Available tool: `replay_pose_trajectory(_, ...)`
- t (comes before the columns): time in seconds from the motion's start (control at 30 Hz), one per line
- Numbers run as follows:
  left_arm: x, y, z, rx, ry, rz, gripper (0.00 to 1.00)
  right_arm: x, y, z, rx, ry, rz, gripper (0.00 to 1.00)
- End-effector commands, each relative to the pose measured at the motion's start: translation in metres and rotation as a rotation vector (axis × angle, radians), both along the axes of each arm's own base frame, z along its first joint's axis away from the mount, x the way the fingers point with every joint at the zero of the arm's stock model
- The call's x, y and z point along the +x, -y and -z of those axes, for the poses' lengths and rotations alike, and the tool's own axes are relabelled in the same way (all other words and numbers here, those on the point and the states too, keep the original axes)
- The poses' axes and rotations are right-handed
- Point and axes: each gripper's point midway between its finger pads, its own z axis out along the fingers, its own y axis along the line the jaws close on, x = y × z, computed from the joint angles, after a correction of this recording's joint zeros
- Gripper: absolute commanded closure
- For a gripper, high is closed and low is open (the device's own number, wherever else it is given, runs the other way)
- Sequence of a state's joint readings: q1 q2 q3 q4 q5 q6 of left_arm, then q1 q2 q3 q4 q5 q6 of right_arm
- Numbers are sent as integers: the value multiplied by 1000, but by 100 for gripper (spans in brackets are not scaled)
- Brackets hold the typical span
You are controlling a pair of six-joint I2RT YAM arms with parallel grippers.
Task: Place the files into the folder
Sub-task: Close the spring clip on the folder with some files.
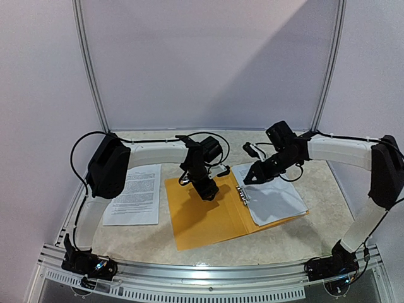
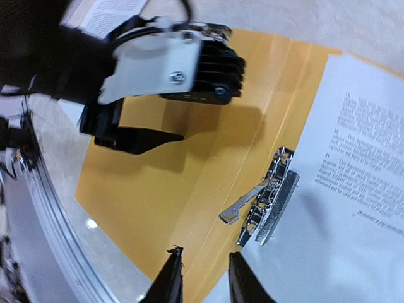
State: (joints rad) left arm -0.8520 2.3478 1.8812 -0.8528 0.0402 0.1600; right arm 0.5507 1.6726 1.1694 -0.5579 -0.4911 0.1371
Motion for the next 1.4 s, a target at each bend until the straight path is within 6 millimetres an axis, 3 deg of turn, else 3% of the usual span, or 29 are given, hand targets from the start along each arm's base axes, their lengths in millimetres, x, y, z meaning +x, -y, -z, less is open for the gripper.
replay_pose_trajectory(0.0, -26, -15, 50, 120, -89, 25, 24, -3, -5, -17, 6, 366, -307, 68)
replay_pose_trajectory(0.17, -26, -16, 51, 125, -89, 28, 24, -33, -14, -12, -12, 693, -730, 64)
replay_pose_trajectory(0.37, -27, -16, 50, 128, -89, 35, 24, -27, -11, 0, -103, 952, -951, 64)
replay_pose_trajectory(0.53, -28, -15, 51, 126, -96, 36, 24, -9, -11, 11, -183, 988, -996, 63)
replay_pose_trajectory(0.77, -28, -14, 52, 125, -99, 36, 24, -5, -13, 29, -220, 988, -1061, 65)
replay_pose_trajectory(1.17, -29, -14, 55, 125, -110, 35, 24, 2, -17, 33, -228, 1003, -1073, 71)
replay_pose_trajectory(1.37, -29, -13, 56, 125, -112, 35, 24, 7, -17, 39, -258, 993, -1082, 79)
